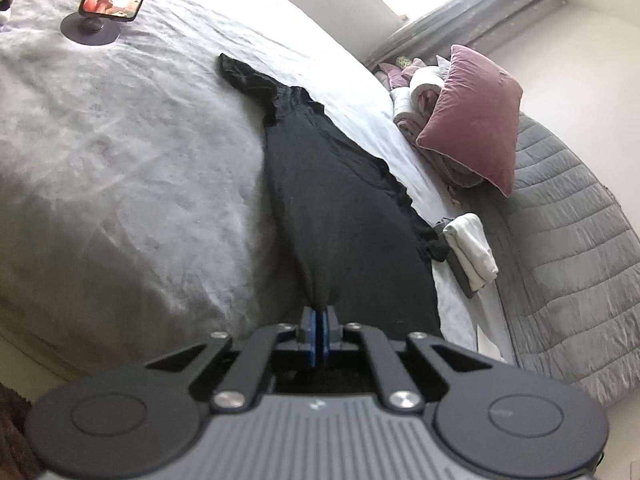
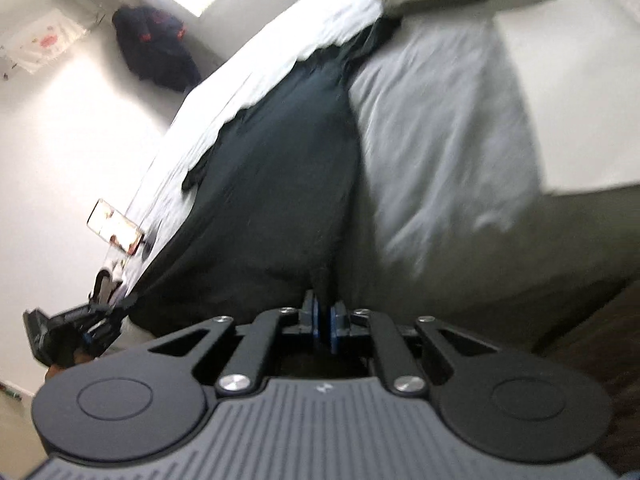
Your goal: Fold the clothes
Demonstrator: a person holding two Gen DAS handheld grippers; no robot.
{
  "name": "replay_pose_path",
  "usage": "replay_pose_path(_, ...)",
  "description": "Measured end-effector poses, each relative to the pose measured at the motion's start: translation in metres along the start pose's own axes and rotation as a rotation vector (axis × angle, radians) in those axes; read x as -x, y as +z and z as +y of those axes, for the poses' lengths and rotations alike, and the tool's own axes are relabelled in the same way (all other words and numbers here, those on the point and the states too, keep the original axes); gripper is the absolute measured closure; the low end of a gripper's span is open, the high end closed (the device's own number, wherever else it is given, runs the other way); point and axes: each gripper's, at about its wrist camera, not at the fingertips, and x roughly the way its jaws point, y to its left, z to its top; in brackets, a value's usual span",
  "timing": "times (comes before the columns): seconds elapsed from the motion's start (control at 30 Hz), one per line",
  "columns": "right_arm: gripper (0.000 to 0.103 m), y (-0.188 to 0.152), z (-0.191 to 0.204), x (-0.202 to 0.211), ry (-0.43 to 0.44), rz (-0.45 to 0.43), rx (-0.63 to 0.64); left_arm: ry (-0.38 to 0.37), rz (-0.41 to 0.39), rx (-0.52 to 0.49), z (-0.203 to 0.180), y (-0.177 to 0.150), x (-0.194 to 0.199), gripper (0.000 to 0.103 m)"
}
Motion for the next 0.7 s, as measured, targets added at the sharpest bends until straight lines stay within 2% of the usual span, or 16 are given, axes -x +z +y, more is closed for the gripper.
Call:
replay_pose_path(0.07,0.096,0.005,-0.009,-0.002,-0.05,-0.012,-0.012,0.032,0.012,-0.003,0.002,-0.001,-0.009,0.099)
replay_pose_path(0.13,0.096,0.009,-0.02,-0.013,-0.082,0.0,-0.039,0.048,0.035,0.001,0.007,-0.005,-0.019,0.092)
replay_pose_path(0.2,0.096,0.006,-0.03,-0.022,-0.11,0.017,-0.051,0.035,0.056,-0.019,0.011,-0.01,-0.022,0.067)
replay_pose_path(0.3,0.095,0.004,-0.037,-0.033,-0.126,0.04,-0.06,0.002,0.093,-0.085,0.011,-0.018,-0.026,0.059)
replay_pose_path(0.4,0.094,0.001,-0.037,-0.038,-0.125,0.047,-0.058,-0.033,0.125,-0.213,0.006,-0.029,-0.028,0.055)
replay_pose_path(0.57,0.094,0.002,-0.039,-0.04,-0.117,0.052,-0.055,-0.089,0.177,-0.428,-0.004,-0.047,-0.031,0.054)
replay_pose_path(0.7,0.093,0.003,-0.041,-0.038,-0.114,0.057,-0.054,-0.041,0.177,-0.59,-0.011,-0.064,-0.037,0.058)
